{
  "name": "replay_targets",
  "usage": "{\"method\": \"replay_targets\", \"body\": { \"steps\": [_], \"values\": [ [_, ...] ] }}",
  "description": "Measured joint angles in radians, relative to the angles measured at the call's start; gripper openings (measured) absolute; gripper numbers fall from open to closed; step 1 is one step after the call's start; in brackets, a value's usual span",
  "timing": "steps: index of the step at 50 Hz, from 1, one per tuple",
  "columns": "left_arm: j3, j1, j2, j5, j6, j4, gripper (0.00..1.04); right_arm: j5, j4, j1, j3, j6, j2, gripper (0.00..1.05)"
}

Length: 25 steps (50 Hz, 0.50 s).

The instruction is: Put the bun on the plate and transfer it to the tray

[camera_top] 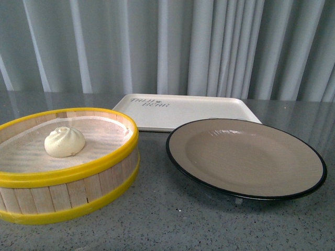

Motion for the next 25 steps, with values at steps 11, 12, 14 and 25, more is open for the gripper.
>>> {"method": "replay_targets", "body": {
  "steps": [11, 12, 14, 25],
  "values": [
    [0.0, 0.0, 0.0, 0.0, 0.0, 0.0, 0.98, 0.0, 0.0, 0.0, 0.0, 0.0, 0.0, 0.96],
    [0.0, 0.0, 0.0, 0.0, 0.0, 0.0, 0.98, 0.0, 0.0, 0.0, 0.0, 0.0, 0.0, 0.96],
    [0.0, 0.0, 0.0, 0.0, 0.0, 0.0, 0.98, 0.0, 0.0, 0.0, 0.0, 0.0, 0.0, 0.96],
    [0.0, 0.0, 0.0, 0.0, 0.0, 0.0, 0.98, 0.0, 0.0, 0.0, 0.0, 0.0, 0.0, 0.96]
  ]
}}
